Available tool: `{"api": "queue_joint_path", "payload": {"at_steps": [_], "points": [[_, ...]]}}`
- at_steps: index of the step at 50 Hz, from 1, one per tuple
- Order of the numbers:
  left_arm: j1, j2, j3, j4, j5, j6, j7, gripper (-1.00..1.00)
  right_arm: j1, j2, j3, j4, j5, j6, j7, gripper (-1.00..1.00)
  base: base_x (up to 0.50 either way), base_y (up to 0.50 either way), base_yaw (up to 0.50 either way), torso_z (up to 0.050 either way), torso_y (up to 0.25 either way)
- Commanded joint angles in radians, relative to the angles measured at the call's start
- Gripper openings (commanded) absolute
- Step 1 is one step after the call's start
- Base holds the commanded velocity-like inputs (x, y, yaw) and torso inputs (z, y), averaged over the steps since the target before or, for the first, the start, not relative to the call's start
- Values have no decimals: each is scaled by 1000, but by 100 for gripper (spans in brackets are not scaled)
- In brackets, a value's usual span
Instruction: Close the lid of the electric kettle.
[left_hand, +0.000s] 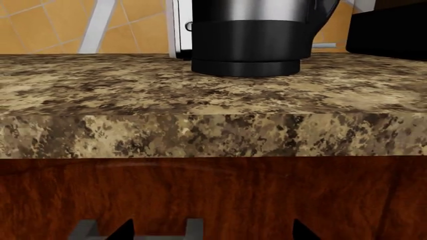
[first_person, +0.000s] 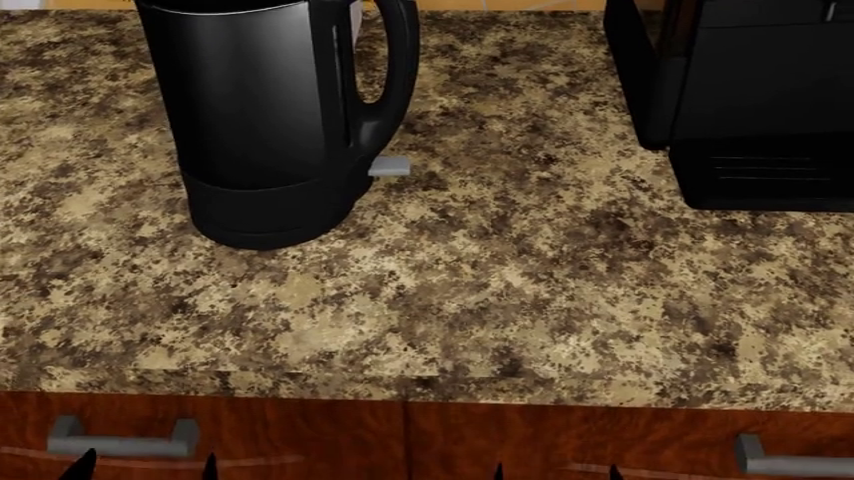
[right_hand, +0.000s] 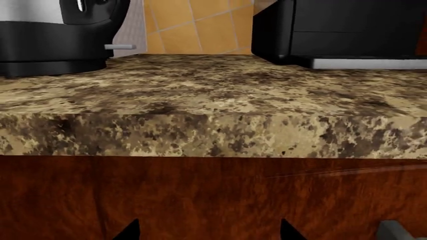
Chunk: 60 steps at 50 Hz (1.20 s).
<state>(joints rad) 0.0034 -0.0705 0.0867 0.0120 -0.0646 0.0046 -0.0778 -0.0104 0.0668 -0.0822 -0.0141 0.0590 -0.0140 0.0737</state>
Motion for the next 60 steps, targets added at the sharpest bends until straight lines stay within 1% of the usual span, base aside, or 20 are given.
{"api": "queue_joint_path", "payload": {"at_steps": [1, 6, 23, 47, 60], "points": [[3, -15, 19, 7, -15, -2, -16, 100, -6, 17, -21, -8, 10, -4, 19, 100, -500, 0, 0, 0, 0], [3, -20, 26, 10, -19, -5, -22, 100, -5, 23, -26, -5, 15, -1, 25, 100, -500, 0, 0, 0, 0], [5, -39, 49, 16, -37, -6, -44, 100, -7, 42, -45, -15, 33, -2, 50, 100, -4, 0, 0, 0, 0], [6, -58, 71, 27, -57, -9, -66, 100, -10, 64, -71, -27, 42, -4, 78, 100, 0, 492, 0, 0, 0], [10, -67, 75, 44, -82, 0, -72, 100, -11, 70, -74, -24, 65, -7, 89, 100, 0, 0, 0, 0, 0]]}}
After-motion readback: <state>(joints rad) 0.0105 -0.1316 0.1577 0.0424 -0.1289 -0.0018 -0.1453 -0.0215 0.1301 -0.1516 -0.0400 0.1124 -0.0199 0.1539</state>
